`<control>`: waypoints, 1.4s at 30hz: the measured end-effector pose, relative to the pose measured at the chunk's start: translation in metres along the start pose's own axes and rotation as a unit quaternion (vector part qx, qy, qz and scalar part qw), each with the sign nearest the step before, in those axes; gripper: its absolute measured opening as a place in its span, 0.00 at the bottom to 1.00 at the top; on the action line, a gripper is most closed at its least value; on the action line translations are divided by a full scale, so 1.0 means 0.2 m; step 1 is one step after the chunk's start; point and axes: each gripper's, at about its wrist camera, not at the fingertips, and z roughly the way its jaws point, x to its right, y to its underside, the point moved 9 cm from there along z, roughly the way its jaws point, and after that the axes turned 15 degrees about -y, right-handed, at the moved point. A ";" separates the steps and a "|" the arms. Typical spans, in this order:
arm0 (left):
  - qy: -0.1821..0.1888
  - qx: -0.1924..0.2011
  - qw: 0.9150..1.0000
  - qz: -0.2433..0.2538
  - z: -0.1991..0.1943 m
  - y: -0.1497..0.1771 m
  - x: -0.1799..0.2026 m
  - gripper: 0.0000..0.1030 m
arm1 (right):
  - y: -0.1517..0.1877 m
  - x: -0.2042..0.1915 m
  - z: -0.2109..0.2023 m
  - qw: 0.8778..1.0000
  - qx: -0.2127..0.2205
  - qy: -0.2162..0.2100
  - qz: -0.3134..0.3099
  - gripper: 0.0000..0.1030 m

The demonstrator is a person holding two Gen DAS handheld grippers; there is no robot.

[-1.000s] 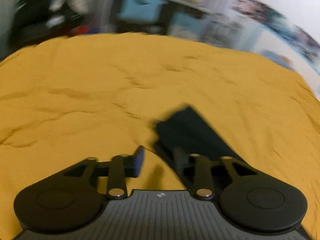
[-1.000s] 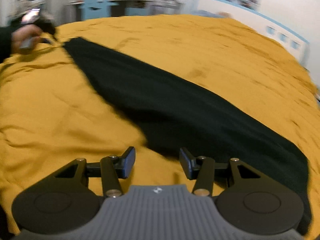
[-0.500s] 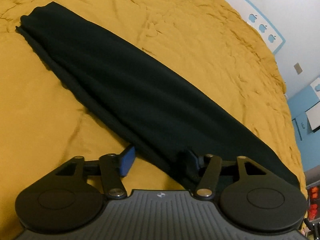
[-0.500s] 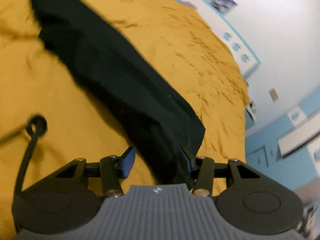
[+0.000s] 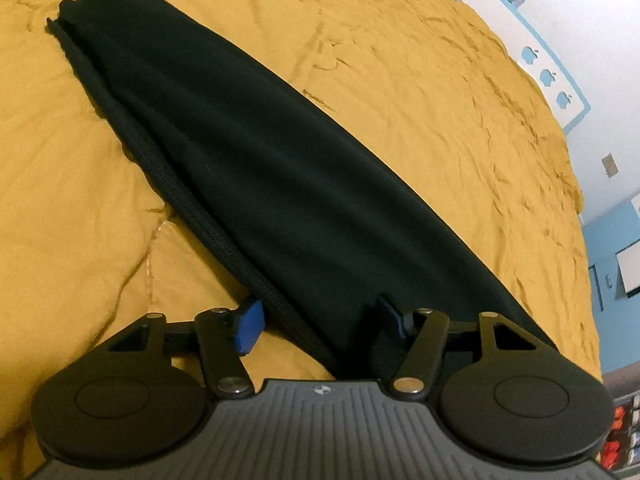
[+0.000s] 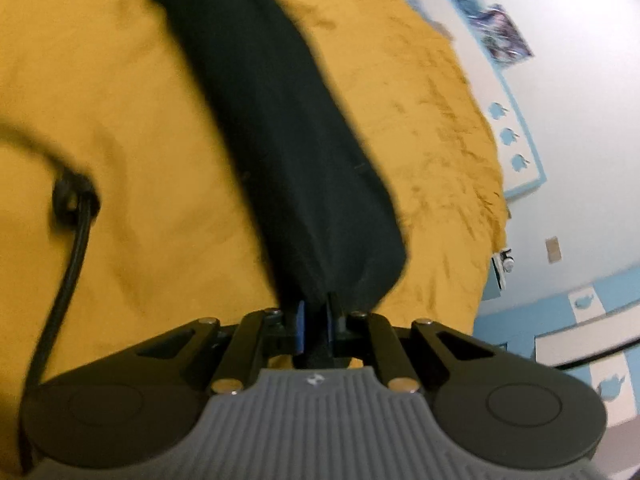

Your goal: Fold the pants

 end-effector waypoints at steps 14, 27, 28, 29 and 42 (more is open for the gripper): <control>-0.001 0.084 0.982 -0.171 -0.13 -0.41 -0.64 0.77 | -0.47 0.10 -0.38 0.958 0.152 -0.091 0.227 0.37; 0.035 0.054 0.953 -0.295 0.19 -0.68 -0.86 0.78 | -1.55 -0.32 -0.17 0.937 0.237 -0.191 0.173 0.36; 0.040 0.056 0.950 -0.305 0.20 -0.69 -0.87 0.77 | -1.59 -0.35 -0.16 0.934 0.237 -0.197 0.179 0.36; 0.048 0.061 0.946 -0.315 0.21 -0.71 -0.89 0.77 | -1.63 -0.36 -0.15 0.929 0.241 -0.205 0.190 0.36; 0.083 0.087 0.906 -0.405 0.35 -0.75 -1.01 0.04 | -1.78 -0.54 0.06 0.917 0.218 -0.239 0.232 0.36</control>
